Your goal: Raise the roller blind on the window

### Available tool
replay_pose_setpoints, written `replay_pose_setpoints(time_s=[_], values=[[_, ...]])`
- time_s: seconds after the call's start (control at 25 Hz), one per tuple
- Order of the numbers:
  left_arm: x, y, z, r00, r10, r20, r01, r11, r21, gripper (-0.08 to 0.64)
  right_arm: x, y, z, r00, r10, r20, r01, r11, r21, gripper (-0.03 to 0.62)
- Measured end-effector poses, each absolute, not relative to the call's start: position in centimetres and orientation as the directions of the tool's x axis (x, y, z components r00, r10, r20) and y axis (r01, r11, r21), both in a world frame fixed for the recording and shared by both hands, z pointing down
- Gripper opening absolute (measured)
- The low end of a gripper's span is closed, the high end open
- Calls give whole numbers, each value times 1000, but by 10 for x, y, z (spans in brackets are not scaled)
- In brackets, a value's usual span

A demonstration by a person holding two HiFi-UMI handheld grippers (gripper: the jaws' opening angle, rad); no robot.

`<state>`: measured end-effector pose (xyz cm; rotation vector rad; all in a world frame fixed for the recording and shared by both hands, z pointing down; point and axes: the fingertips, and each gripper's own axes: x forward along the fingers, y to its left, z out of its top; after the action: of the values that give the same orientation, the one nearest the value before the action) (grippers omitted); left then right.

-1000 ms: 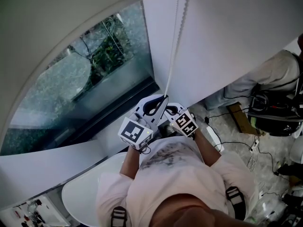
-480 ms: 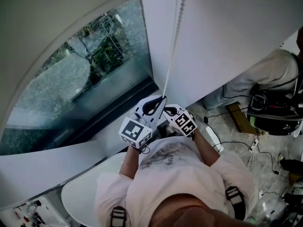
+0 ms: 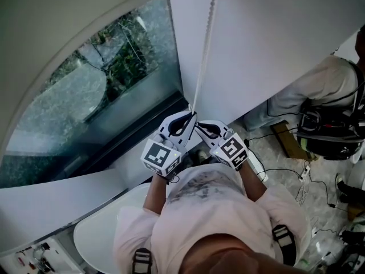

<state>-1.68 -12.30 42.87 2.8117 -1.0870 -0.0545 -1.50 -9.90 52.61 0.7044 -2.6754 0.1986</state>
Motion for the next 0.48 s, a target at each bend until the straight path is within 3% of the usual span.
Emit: replay_pose_setpoints(time_s=[0.12, 0.2, 0.48], values=[[-19, -125, 428, 734, -679, 10, -674, -727, 128, 6, -12, -100, 488, -821, -471, 322, -505, 863, -25, 77], [-19, -126, 427, 731, -682, 8, -677, -725, 127, 6, -10, -102, 461, -829, -489, 271, -514, 858, -22, 140], [-19, -126, 429, 733, -680, 6, -675, -727, 123, 6, -8, -110, 369, -836, -542, 88, -539, 840, 57, 152]])
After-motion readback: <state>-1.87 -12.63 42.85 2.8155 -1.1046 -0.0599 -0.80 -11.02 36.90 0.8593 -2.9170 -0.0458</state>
